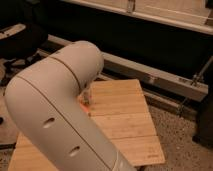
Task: Place the white sponge in the ceramic cup
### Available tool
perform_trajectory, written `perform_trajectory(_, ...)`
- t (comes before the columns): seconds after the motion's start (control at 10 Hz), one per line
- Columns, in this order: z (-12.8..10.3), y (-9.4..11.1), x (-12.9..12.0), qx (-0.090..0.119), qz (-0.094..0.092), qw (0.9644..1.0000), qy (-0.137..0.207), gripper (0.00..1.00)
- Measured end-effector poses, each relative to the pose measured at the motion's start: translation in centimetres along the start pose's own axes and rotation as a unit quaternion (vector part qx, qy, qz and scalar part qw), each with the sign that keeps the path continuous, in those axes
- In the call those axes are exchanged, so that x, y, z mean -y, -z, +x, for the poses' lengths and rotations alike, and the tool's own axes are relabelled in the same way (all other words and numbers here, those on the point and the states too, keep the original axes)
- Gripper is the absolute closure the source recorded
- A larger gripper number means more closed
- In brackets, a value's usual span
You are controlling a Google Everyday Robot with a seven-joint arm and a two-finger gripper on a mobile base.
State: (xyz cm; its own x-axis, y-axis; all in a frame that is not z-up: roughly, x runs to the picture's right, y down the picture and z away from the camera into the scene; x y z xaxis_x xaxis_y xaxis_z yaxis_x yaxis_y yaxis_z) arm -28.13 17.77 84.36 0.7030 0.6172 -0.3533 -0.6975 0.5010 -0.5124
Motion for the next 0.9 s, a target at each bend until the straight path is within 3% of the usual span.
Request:
perform_trajectory(0.2, -0.6, 0.9, -2.2, -0.007, -0.027, 0.9995, 0.014, 0.96)
perform_trajectory(0.3, -1.3, 2.0, -3.4, 0.001, -0.051, 0.9985, 0.021, 1.0)
perform_trajectory(0.4, -2.8, 4.5, -4.2, 0.029, -0.08, 0.996, 0.029, 1.0)
perform_trajectory(0.6, -5.5, 9.3, -3.9, 0.092, -0.107, 0.9894, 0.035, 1.0)
perform_trajectory(0.8, -7.7, 14.7, -3.0, 0.16, -0.117, 0.9788, 0.051, 1.0)
perform_trajectory(0.9, -8.7, 16.9, -3.6, 0.189, -0.127, 0.9715, 0.066, 1.0)
